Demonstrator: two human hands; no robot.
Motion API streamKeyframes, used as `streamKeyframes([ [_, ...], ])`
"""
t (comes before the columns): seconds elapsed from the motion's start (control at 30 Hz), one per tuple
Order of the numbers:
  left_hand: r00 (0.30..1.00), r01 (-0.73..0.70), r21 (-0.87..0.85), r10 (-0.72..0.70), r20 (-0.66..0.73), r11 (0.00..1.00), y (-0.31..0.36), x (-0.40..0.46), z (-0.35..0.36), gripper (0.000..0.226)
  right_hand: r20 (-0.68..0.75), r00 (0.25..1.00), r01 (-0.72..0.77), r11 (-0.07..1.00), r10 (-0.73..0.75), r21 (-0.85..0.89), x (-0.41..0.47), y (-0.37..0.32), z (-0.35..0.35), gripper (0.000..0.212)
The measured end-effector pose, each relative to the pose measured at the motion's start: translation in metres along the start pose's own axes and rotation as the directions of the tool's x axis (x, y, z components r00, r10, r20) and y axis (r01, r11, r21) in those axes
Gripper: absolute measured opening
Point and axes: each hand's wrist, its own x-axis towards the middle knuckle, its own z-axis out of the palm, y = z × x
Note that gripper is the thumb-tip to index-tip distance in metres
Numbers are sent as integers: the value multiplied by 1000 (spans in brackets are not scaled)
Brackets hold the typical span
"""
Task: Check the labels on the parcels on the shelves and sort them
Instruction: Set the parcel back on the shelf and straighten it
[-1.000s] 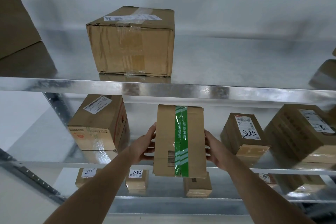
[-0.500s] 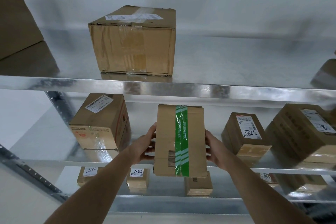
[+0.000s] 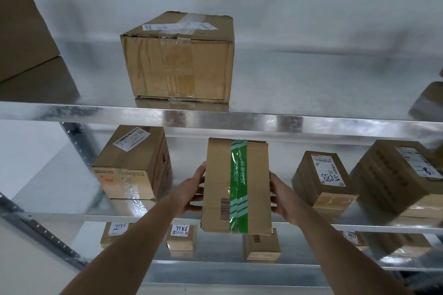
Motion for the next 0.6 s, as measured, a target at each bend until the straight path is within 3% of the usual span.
streamKeyframes([
  [0.2,997,66,-13,-67,-49,998,8,6,5,89,-37,999,-33,999,33,-9,6,-5,5,58],
  [0.37,996,64,-26,-65,-58,998,23,16,12,87,-71,997,-22,1000,22,5,12,-15,6,53],
  [0.47,999,43,-4,-43,-17,999,31,18,17,79,-87,996,-7,996,-1,-91,19,-21,6,49],
  [0.6,1000,-12,135,11,5,991,39,23,23,47,-47,997,51,966,-65,-252,30,-29,10,42],
])
